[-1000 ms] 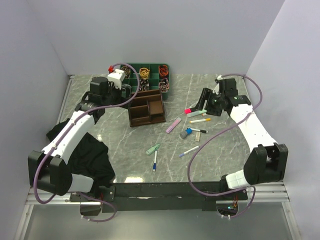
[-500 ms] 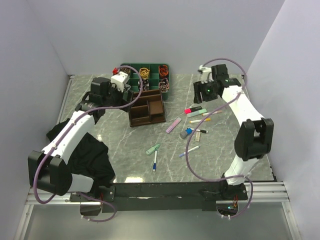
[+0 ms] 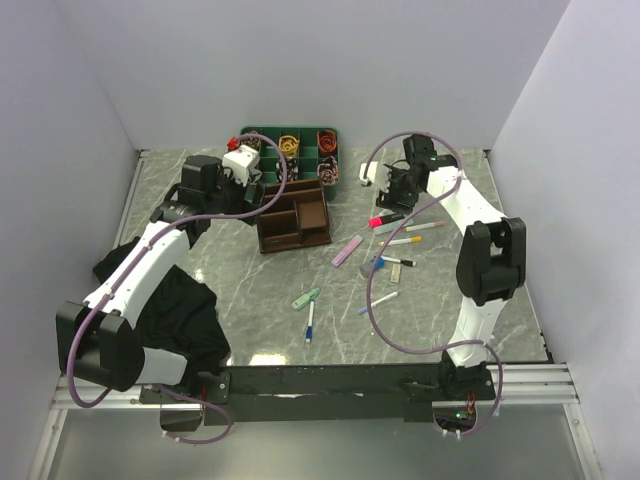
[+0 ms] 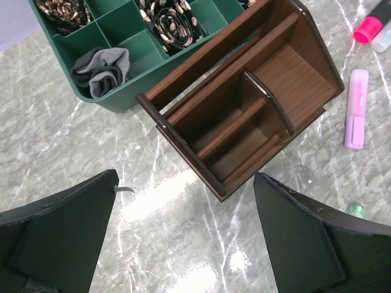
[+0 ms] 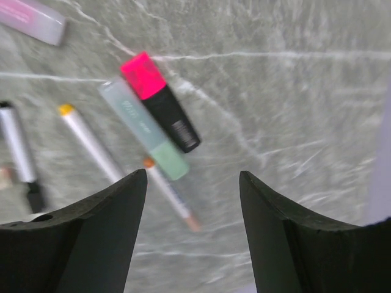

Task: Sort the stationery into containers
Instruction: Pick up the pen from the center of the board.

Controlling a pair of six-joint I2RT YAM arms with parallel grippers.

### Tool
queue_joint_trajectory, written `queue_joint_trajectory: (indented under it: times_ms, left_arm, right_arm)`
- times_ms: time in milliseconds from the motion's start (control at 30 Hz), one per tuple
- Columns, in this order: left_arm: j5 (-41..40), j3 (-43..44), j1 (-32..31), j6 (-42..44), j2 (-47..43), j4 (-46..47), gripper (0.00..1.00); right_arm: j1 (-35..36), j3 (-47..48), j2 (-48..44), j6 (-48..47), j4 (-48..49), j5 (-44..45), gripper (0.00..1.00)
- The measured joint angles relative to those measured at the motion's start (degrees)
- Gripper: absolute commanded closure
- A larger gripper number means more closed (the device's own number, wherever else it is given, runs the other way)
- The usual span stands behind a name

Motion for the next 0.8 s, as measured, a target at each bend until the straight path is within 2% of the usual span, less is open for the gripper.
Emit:
queue_joint_trajectory:
  times_ms: [167,267,467,800]
  left_arm:
    - [-1.36,-0.09,0.02,0.74,0.02,0.0,0.01]
    - [-2.03,-0.15,0.07,0.9,0.26,0.04,0.0]
    - [-3.02,-0.24,1.05,0.94,1.57,0.02,0.01]
    - [-3.91,-0.55,2.08,0.94,3.23,0.09,0.01]
  right_arm:
    - [0.68,-0.28,3.28,-11.08,2.56,0.26,0.36]
    - [1.4,3.41,8.15,-15.34,-0.28,0.13,0.39]
    - [3.48,9.2,14.67,-19.28,-5.55,-0.46,0.44]
    - [4.98,10.82,15.04,-20.35,-11.61,-1.44,0.46]
